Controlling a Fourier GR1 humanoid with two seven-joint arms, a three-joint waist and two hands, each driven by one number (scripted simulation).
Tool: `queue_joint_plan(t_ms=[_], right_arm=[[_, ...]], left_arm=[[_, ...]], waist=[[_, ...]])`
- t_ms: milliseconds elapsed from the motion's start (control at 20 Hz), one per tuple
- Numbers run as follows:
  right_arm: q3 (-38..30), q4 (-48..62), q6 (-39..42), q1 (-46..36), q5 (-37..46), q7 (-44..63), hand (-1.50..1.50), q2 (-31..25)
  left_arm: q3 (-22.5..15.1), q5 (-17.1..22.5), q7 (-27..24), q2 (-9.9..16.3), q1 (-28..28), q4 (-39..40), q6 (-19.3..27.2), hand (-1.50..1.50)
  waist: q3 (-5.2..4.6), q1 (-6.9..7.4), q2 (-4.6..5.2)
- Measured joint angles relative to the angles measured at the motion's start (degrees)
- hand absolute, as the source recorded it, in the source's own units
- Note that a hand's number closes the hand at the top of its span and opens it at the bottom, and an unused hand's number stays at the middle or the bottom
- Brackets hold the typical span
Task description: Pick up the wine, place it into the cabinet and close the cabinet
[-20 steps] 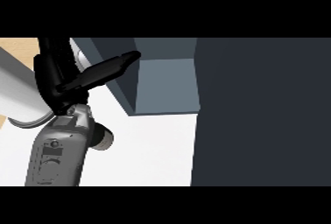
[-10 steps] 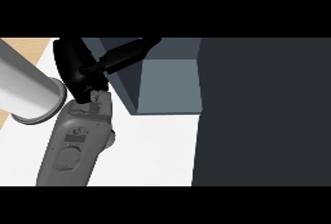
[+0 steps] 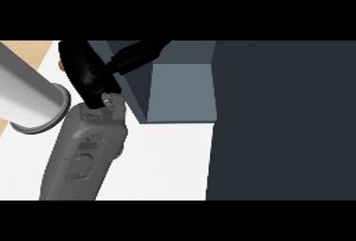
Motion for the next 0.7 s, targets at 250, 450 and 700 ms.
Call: queue_joint_plan(t_ms=[250, 450, 700], right_arm=[[0.5, -0.5, -0.8, -0.4, 0.9, 1.0, -1.50, -0.3], [1.3, -0.7, -1.6, -0.9, 1.6, 1.6, -1.50, -0.4], [1.5, -1.2, -2.5, -0.7, 2.0, 2.7, -1.50, -0.8]], left_arm=[[-0.1, -4.7, 3.5, -0.1, -0.7, 0.6, 0.1, -1.50], [-0.7, -7.3, 4.8, -0.7, -1.6, -1.4, -0.4, -1.50], [-1.6, -11.2, 6.9, -1.4, -2.9, -4.6, -2.0, -1.50]], waist=[[-0.05, -0.11, 0.07], [0.22, 0.03, -0.05], [0.63, 0.07, -0.21]])
